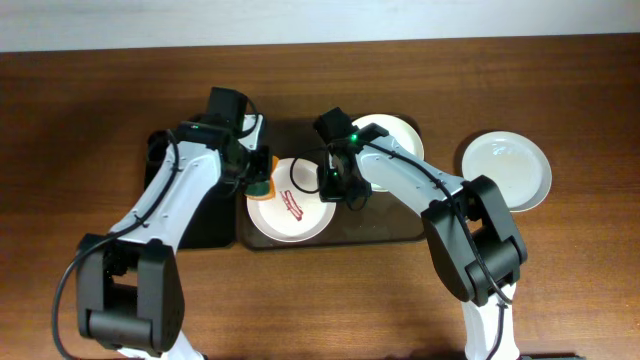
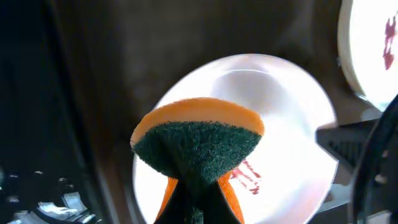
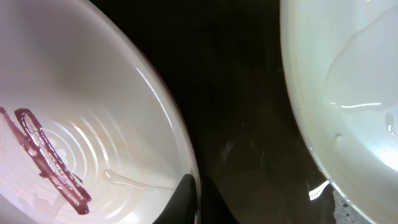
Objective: Clean dirty plates on tray and stack at the side
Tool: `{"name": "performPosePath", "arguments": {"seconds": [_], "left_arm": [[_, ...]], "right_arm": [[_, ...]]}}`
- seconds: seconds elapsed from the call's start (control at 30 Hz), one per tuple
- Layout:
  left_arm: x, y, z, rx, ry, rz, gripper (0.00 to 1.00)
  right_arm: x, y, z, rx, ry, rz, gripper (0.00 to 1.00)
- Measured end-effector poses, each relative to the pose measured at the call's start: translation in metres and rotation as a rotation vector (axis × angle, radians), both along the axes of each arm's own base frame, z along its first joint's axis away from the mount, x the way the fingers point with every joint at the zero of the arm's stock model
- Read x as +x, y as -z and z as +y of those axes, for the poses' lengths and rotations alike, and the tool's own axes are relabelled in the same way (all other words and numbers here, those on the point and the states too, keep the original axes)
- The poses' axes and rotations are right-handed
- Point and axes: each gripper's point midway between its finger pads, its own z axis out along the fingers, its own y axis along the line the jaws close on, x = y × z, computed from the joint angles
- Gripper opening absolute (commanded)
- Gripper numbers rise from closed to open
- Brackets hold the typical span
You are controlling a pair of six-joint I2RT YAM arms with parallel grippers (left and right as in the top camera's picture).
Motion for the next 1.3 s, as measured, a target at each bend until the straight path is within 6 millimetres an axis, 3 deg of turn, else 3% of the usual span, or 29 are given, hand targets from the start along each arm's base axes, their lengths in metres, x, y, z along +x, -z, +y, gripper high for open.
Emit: {"name": "performPosePath", "arguments": {"seconds": [0.27,0.53,0.73,0.93,1.07,1.3], "left_arm": [[-0.008,0.033,-0.022,-0.07,-0.124,0.137,0.0],[-0.013,0.05,-0.053,-0.259,-0.038,0.225,0.0],[-0.011,0.053,-0.043,-0.347,-0.027,0.232,0.0],[-0.03,0.069,-0.033,-0.388,-0.023,0.274,0.0],[-0.03,0.073,-0.029,-0.354,-0.018,0.266,0.0],[-0.038,0.07,-0.032,-0.384,0.022,0.284,0.0]], "right_arm": [[0.0,0.0,0.0,0.0,0.0,0.0,0.04],[0.0,0.0,0.0,0.0,0.0,0.001,0.04],[0.0,0.0,0.0,0.0,0.001,0.001,0.04],[-0.001,0.0,0.0,-0.001,-0.001,0.006,0.04],[-0.002,0.0,-0.001,-0.002,-0.001,0.008,0.04],[-0.002,0.0,-0.001,-0.002,-0.001,0.008,0.04]]}}
